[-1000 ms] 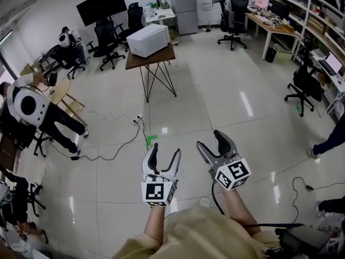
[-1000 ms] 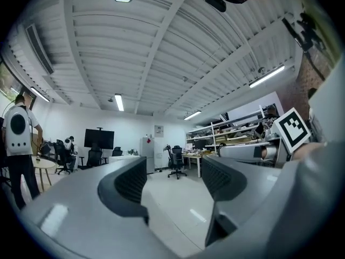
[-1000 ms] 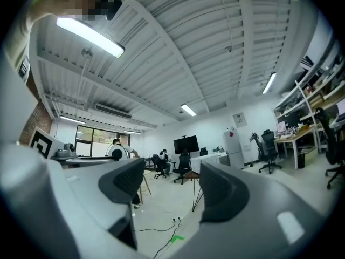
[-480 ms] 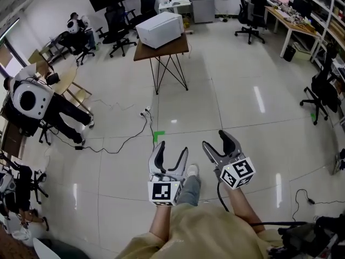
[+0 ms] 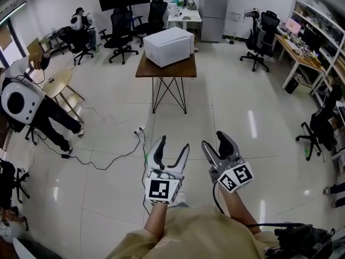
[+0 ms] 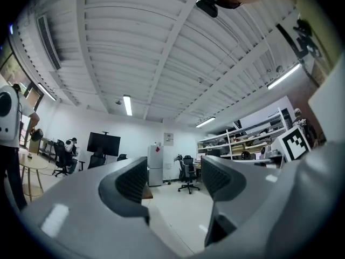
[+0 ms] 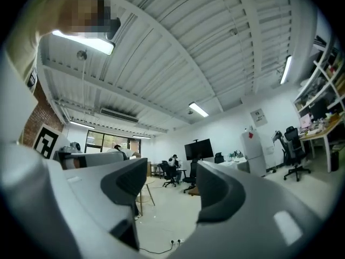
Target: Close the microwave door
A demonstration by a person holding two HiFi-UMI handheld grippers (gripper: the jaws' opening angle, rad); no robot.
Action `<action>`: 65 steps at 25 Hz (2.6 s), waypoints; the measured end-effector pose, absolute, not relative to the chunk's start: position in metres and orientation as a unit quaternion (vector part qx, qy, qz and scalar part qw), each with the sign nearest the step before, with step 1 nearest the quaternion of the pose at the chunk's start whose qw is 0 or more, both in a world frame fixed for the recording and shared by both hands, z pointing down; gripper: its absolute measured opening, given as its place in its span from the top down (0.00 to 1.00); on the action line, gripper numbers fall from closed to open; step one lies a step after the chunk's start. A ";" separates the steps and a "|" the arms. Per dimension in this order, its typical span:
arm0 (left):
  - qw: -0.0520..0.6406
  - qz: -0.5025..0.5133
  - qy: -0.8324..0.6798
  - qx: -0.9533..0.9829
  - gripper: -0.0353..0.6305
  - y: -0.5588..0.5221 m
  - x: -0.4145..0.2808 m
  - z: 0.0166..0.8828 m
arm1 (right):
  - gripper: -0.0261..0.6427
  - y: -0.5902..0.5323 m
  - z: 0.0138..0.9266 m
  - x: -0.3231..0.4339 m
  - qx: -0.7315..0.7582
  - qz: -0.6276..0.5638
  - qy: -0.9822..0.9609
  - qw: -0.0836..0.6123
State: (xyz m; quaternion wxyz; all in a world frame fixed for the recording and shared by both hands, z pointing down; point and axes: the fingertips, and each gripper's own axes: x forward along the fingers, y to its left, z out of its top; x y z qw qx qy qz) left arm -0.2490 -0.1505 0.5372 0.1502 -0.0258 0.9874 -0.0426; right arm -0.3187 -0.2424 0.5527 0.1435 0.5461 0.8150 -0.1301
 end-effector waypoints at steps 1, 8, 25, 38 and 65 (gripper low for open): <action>0.143 -0.043 0.988 -0.027 0.48 -0.147 -0.270 0.534 | 0.55 -0.236 0.550 -0.342 0.546 -0.134 0.815 0.138; 0.150 -0.011 0.988 -0.030 0.50 -0.071 -0.374 0.570 | 0.56 -0.167 0.582 -0.433 0.552 -0.129 0.818 0.094; 0.141 -0.057 0.988 0.002 0.51 -0.040 -0.706 0.556 | 0.56 -0.124 0.562 -0.777 0.586 -0.150 0.790 0.102; 0.091 -0.048 0.995 0.008 0.51 0.006 -0.923 0.587 | 0.56 -0.088 0.599 -1.001 0.561 -0.161 0.810 0.060; 0.096 -0.018 0.994 0.047 0.51 0.260 -1.241 0.577 | 0.56 0.162 0.582 -1.315 0.583 -0.098 0.805 0.049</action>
